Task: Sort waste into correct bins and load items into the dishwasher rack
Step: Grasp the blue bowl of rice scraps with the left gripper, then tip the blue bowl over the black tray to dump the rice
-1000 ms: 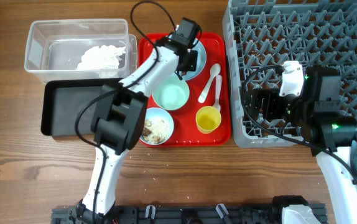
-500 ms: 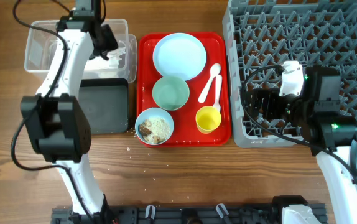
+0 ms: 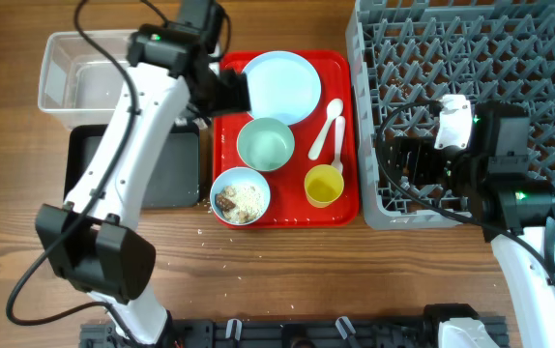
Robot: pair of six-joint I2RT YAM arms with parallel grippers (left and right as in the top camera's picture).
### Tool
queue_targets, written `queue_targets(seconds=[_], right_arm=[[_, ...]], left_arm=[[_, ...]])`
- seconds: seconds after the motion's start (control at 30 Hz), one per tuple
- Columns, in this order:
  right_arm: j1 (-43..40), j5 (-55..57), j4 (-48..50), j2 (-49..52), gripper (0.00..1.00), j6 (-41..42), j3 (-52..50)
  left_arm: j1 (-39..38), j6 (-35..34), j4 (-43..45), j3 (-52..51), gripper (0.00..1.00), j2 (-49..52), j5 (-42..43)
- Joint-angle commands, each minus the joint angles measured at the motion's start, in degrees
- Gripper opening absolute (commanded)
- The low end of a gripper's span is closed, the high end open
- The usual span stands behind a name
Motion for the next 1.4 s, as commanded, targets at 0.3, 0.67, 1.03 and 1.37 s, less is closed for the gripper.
queue_targets(seconds=[0.3, 0.67, 1.03, 1.37], right_arm=[[-0.2, -1.2, -0.6, 0.4, 1.0, 1.0, 0.4], [-0.2, -1.2, -0.8, 0.4, 1.0, 1.2, 0.4], [-0.2, -1.2, -1.0, 0.4, 1.0, 1.2, 0.4], [-0.2, -1.2, -1.0, 0.4, 0.99, 1.2, 0.4]], left_arm=[[-16.9, -11.5, 19.5, -32.7, 0.66, 0.1, 2.2], [-16.7, -10.1, 15.2, -31.2, 0.04, -2.1, 5.0], [23.3, 24.4, -0.1, -20.6, 0.04, -9.7, 36.3], [49.1, 36.9, -1.3, -24.5, 0.04, 10.4, 76.0]])
